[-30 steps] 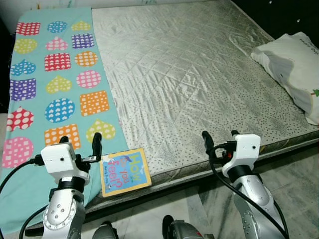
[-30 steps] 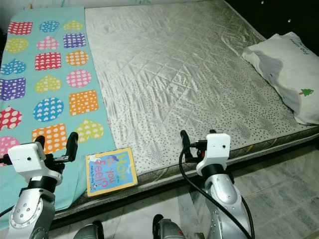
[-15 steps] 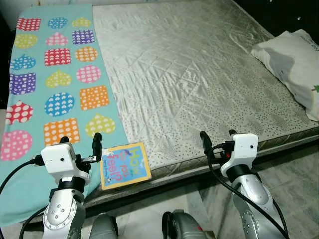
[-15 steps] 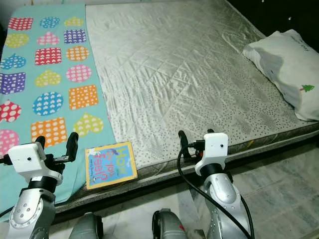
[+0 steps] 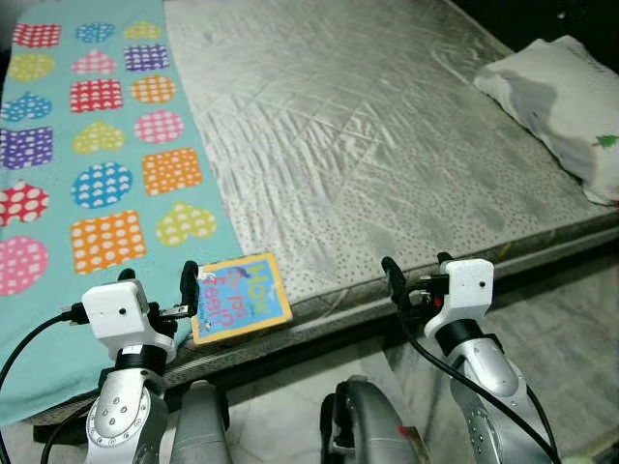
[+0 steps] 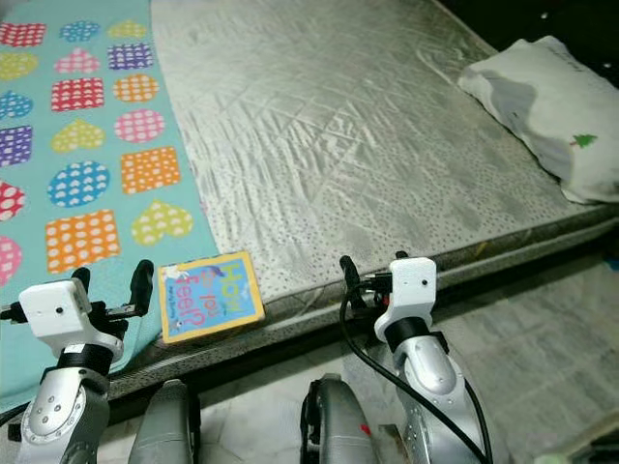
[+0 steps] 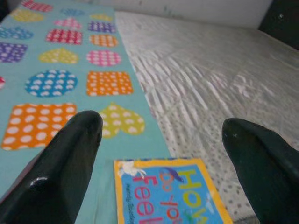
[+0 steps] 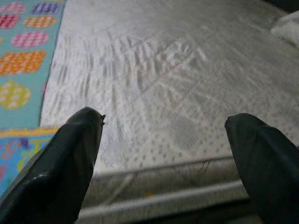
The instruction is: Clean up the room
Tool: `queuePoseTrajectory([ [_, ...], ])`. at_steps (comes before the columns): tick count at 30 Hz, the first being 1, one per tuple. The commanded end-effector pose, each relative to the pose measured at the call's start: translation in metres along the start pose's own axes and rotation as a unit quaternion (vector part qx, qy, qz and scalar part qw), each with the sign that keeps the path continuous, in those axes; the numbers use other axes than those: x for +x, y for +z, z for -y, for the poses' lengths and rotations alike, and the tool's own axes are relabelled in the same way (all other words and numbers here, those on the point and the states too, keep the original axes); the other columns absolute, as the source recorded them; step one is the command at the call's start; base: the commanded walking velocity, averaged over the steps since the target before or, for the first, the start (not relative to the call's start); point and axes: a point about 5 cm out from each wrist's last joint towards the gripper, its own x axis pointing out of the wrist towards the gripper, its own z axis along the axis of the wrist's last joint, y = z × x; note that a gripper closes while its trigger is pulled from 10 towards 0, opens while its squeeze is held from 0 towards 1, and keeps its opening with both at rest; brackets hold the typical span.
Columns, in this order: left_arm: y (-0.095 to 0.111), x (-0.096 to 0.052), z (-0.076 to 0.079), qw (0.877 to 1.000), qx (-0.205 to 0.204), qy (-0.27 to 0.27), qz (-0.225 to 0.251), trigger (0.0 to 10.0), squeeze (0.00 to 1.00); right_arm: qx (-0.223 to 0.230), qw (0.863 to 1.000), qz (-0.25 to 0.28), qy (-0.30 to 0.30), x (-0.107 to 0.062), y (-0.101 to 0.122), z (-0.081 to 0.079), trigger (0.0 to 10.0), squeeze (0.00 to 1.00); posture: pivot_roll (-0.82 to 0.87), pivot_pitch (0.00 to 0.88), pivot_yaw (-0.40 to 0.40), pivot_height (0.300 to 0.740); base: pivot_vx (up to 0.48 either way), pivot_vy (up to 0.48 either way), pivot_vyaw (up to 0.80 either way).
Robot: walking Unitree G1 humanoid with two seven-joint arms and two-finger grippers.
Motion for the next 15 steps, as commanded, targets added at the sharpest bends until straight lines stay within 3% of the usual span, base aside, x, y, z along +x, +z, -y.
queuePoseTrajectory([
  [1, -0.0043, -0.0046, -0.0023, 1.0, -0.002, 0.007, -0.012, 10.0, 0.0, -0.004, 1.0, 0.003, 0.004, 0.0025, 0.0031, 0.0013, 10.0, 0.0, 0.07, 0.251, -0.069, 0.632, 0.0, 0.0, 0.0],
  [7, -0.0038, -0.0038, -0.0018, 1.0, -0.003, 0.01, -0.012, 10.0, 0.0, -0.004, 1.0, -0.002, 0.009, 0.0036, 0.0028, 0.0006, 10.0, 0.0, 0.07, 0.256, -0.071, 0.602, 0.0, 0.0, 0.0],
  [15, -0.004, -0.0035, -0.0022, 1.0, -0.005, 0.014, -0.013, 10.0, 0.0, -0.004, 1.0, -0.006, 0.013, 0.0043, 0.0023, 0.0004, 10.0, 0.0, 0.06, 0.262, -0.073, 0.602, 0.0, 0.0, 0.0],
])
